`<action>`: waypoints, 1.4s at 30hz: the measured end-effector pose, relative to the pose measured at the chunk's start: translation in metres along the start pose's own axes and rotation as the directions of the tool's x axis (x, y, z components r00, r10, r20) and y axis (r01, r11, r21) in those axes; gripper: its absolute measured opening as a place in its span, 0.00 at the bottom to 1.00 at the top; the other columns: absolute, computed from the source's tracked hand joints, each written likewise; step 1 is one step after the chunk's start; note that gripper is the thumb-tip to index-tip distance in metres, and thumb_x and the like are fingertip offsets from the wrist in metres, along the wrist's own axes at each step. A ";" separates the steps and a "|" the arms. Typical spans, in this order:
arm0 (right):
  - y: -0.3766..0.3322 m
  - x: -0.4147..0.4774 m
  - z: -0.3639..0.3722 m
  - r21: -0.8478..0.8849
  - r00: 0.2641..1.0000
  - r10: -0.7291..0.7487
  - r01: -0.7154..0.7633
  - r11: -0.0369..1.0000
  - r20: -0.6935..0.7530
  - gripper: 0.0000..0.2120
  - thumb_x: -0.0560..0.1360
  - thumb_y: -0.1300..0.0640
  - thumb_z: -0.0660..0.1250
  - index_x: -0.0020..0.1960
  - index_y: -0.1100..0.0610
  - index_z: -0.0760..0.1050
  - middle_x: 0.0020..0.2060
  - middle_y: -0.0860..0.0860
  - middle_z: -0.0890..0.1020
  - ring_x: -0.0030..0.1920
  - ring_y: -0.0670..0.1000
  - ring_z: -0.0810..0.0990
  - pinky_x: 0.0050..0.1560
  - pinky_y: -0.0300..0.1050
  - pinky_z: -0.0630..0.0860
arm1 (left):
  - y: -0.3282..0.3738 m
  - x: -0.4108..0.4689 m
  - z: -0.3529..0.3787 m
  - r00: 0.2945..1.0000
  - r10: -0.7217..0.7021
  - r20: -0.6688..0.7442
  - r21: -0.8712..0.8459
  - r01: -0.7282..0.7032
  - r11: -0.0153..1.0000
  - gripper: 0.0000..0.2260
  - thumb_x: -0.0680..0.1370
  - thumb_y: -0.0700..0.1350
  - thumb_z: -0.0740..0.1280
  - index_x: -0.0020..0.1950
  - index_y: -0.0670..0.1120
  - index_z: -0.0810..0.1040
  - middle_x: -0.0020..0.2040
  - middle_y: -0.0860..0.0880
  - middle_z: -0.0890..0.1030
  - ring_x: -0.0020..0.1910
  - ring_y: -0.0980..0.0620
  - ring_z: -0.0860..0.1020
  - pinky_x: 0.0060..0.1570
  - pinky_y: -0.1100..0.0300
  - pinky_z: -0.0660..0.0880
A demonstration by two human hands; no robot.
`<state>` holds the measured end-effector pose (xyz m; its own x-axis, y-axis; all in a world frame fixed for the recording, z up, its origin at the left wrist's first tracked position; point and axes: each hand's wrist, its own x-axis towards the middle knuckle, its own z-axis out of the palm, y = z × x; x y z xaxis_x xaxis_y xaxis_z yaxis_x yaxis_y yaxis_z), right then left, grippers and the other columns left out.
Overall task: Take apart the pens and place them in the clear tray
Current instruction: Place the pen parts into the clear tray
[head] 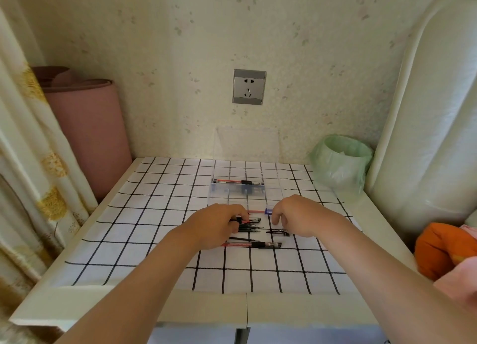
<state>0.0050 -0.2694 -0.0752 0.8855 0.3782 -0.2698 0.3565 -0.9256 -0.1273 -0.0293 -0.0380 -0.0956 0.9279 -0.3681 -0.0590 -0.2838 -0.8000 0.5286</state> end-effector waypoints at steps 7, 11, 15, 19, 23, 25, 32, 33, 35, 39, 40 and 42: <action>-0.001 -0.005 -0.003 0.017 0.999 -0.040 0.040 0.999 0.010 0.15 0.74 0.63 0.66 0.51 0.44 0.82 0.45 0.45 0.82 0.45 0.48 0.80 0.43 0.40 0.75 | -0.002 0.000 -0.002 1.000 -0.005 0.008 -0.002 0.005 1.000 0.13 0.81 0.44 0.60 0.61 0.59 0.75 0.48 0.53 0.79 0.34 0.59 0.73 0.33 0.65 0.66; -0.005 -0.004 0.001 0.018 0.998 -0.062 0.062 0.998 -0.033 0.14 0.74 0.61 0.66 0.52 0.46 0.83 0.46 0.45 0.82 0.44 0.47 0.79 0.37 0.33 0.70 | 0.000 0.000 -0.001 1.000 -0.005 0.008 0.002 0.005 1.000 0.13 0.81 0.44 0.60 0.61 0.59 0.75 0.48 0.52 0.80 0.33 0.59 0.72 0.33 0.65 0.66; -0.008 -0.003 0.004 0.006 0.994 -0.086 0.087 0.996 -0.070 0.11 0.74 0.62 0.68 0.51 0.50 0.84 0.48 0.44 0.83 0.47 0.46 0.79 0.38 0.30 0.68 | 0.002 0.001 0.000 1.000 0.007 0.004 0.015 -0.007 1.000 0.13 0.81 0.44 0.60 0.60 0.58 0.75 0.50 0.53 0.79 0.34 0.59 0.72 0.33 0.65 0.66; -0.011 -0.001 0.001 0.033 0.989 -0.098 0.103 0.994 -0.109 0.11 0.75 0.63 0.66 0.50 0.51 0.84 0.50 0.45 0.83 0.48 0.44 0.78 0.38 0.26 0.64 | 0.000 0.000 0.000 1.000 -0.001 0.008 0.002 0.001 1.000 0.13 0.81 0.44 0.60 0.61 0.59 0.75 0.47 0.54 0.79 0.34 0.59 0.73 0.33 0.64 0.67; -0.016 -0.002 0.002 0.047 0.989 -0.103 0.109 0.993 -0.106 0.12 0.75 0.63 0.66 0.53 0.51 0.83 0.53 0.45 0.82 0.52 0.46 0.79 0.47 0.33 0.70 | -0.001 0.000 -0.001 1.000 -0.007 0.008 0.006 0.006 1.000 0.13 0.81 0.44 0.60 0.61 0.59 0.75 0.45 0.54 0.76 0.34 0.59 0.72 0.32 0.65 0.65; -0.019 -0.002 0.004 0.050 0.989 -0.119 0.124 0.991 -0.085 0.14 0.75 0.64 0.67 0.54 0.50 0.83 0.53 0.46 0.82 0.48 0.45 0.78 0.42 0.32 0.69 | -0.001 0.000 -0.002 1.000 -0.006 0.009 0.021 0.005 1.000 0.13 0.81 0.44 0.60 0.61 0.59 0.75 0.46 0.54 0.77 0.34 0.59 0.72 0.33 0.65 0.65; -0.018 -0.002 0.002 0.090 0.993 -0.083 0.090 0.992 -0.081 0.13 0.75 0.63 0.66 0.55 0.51 0.83 0.47 0.45 0.81 0.45 0.45 0.78 0.39 0.30 0.69 | -0.001 -0.002 -0.004 1.000 -0.002 0.006 0.038 0.002 0.999 0.13 0.82 0.44 0.59 0.62 0.59 0.74 0.48 0.55 0.76 0.34 0.61 0.70 0.33 0.66 0.65; -0.016 -0.002 0.002 0.090 0.994 -0.071 0.078 0.993 -0.078 0.13 0.75 0.62 0.66 0.56 0.51 0.83 0.46 0.45 0.80 0.45 0.45 0.78 0.40 0.30 0.69 | -0.001 -0.002 -0.004 1.000 -0.001 0.003 0.042 0.001 0.999 0.13 0.82 0.44 0.59 0.62 0.59 0.74 0.47 0.55 0.76 0.34 0.61 0.70 0.33 0.66 0.65; -0.014 -0.003 0.001 0.074 0.997 -0.045 0.050 0.996 -0.067 0.11 0.74 0.60 0.69 0.55 0.52 0.83 0.47 0.45 0.81 0.46 0.45 0.79 0.43 0.33 0.72 | -0.001 -0.003 -0.004 1.000 -0.001 -0.002 0.041 0.001 0.999 0.13 0.82 0.44 0.59 0.62 0.59 0.75 0.47 0.55 0.75 0.34 0.61 0.71 0.33 0.66 0.65; -0.013 -0.001 0.002 0.056 0.999 -0.026 0.028 0.998 -0.048 0.06 0.72 0.60 0.71 0.47 0.54 0.85 0.43 0.47 0.84 0.41 0.46 0.80 0.38 0.35 0.73 | -0.001 -0.003 -0.004 1.000 -0.004 0.000 0.041 0.004 0.999 0.13 0.82 0.45 0.60 0.62 0.59 0.75 0.47 0.55 0.75 0.34 0.61 0.70 0.33 0.67 0.65; -0.013 -0.001 0.002 0.049 0.998 -0.027 0.029 0.998 -0.049 0.05 0.72 0.60 0.71 0.46 0.54 0.85 0.43 0.48 0.84 0.40 0.46 0.79 0.37 0.34 0.72 | -0.001 -0.003 -0.004 1.000 -0.006 0.001 0.040 0.006 0.999 0.13 0.82 0.45 0.60 0.62 0.59 0.75 0.47 0.55 0.75 0.34 0.61 0.70 0.34 0.67 0.65; -0.013 -0.002 0.002 0.069 0.997 -0.037 0.041 0.997 -0.063 0.06 0.73 0.61 0.69 0.45 0.55 0.84 0.43 0.48 0.84 0.40 0.46 0.80 0.36 0.33 0.72 | 0.000 -0.003 -0.004 1.000 -0.004 0.005 0.039 0.004 0.999 0.13 0.82 0.45 0.60 0.62 0.59 0.75 0.46 0.55 0.75 0.34 0.61 0.70 0.33 0.66 0.65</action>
<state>-0.0014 -0.2583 -0.0747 0.8887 0.4105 -0.2042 0.3717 -0.9058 -0.2035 -0.0312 -0.0346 -0.0917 0.9280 -0.3668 -0.0655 -0.2892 -0.8197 0.4945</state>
